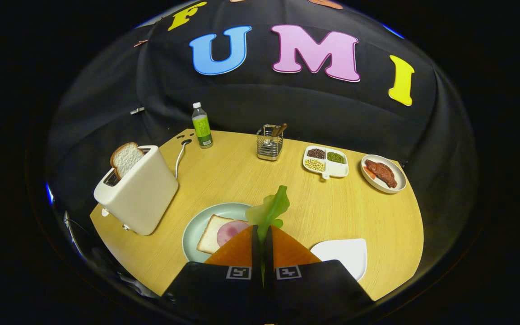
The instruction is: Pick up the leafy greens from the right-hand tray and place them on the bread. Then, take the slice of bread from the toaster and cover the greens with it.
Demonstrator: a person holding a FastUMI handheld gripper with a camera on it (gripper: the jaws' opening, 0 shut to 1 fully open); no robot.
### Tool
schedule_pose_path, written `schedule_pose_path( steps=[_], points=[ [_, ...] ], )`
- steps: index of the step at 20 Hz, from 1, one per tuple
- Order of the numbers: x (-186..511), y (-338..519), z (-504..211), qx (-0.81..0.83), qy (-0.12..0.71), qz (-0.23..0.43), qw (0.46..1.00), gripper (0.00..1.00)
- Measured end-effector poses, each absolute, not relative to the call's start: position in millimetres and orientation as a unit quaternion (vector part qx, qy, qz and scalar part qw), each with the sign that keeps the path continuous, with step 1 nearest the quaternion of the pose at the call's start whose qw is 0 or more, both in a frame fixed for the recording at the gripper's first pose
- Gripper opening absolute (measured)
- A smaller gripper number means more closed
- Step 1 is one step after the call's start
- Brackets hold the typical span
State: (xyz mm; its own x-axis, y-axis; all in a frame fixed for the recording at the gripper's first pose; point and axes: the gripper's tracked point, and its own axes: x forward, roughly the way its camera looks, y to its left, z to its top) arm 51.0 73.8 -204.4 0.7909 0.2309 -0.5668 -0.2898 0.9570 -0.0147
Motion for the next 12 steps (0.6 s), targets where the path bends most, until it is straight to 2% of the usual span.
schedule_pose_path(
  steps=[8, 12],
  points=[
    [59.3, 118.2, -241.3, -0.054, 0.323, 0.149, 0.933, 0.05],
    [60.6, 129.2, -258.4, -0.077, 0.339, 0.149, 0.926, 0.09]
  ],
)
